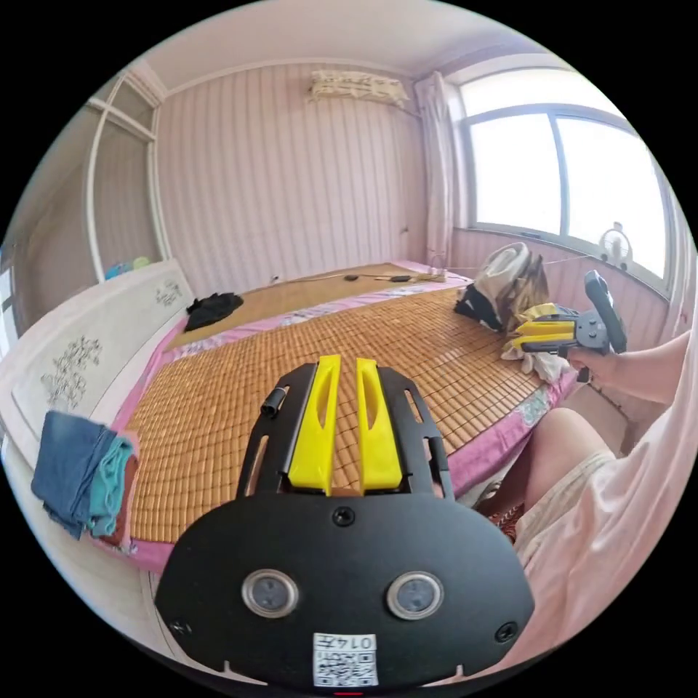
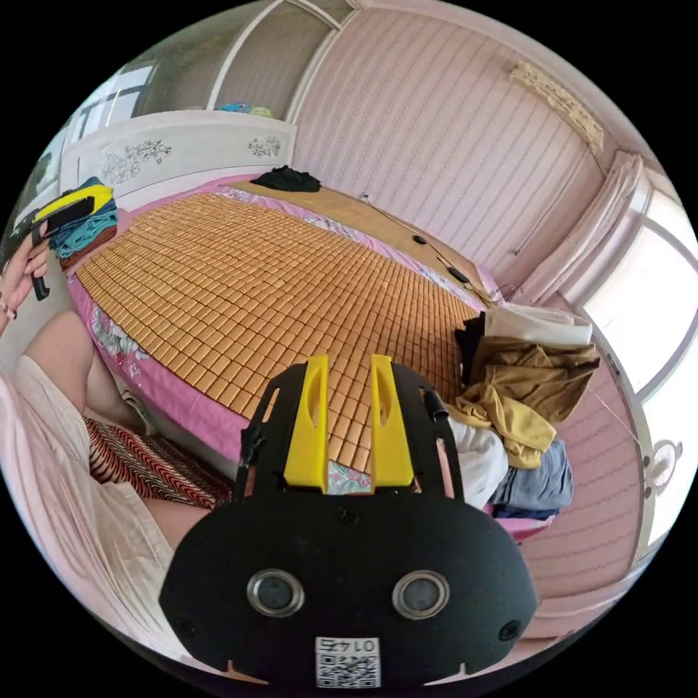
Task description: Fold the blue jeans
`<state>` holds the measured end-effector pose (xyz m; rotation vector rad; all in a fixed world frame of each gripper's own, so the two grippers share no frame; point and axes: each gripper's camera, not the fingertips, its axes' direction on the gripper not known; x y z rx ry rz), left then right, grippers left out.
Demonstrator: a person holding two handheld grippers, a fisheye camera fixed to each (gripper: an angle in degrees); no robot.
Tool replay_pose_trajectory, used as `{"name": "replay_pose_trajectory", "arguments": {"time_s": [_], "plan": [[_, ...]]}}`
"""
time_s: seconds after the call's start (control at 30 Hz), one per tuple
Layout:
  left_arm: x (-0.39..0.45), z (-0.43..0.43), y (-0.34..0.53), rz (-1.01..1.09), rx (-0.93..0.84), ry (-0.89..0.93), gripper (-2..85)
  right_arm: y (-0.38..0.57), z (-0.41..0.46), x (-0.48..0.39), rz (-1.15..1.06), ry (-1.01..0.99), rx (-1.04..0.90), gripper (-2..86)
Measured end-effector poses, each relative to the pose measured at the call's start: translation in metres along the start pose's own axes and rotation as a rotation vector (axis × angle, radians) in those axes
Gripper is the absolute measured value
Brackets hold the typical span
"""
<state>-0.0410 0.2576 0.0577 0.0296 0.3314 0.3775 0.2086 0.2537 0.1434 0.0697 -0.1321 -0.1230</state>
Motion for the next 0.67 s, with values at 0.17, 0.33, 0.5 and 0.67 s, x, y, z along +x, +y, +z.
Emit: {"name": "replay_pose_trajectory", "arguments": {"time_s": [0.17, 0.33, 0.5, 0.67], "plan": [[0.138, 0.059, -0.062, 0.216, 0.066, 0.303, 5.7, 0.082, -0.041, 0.122, 0.214, 0.108, -0.098, 8.7], [0.26, 0.115, -0.104, 0.384, 0.07, 0.601, 4.3, 0.135, -0.08, 0.233, 0.386, 0.178, -0.1, 8.3], [0.375, 0.196, -0.132, 0.438, -0.083, 0.761, 4.9, 0.18, -0.087, 0.347, 0.532, 0.165, -0.111, 9.5], [0.502, 0.284, -0.16, 0.547, -0.235, 0.803, 7.5, 0.202, -0.09, 0.476, 0.662, 0.206, -0.086, 10.9]]}}
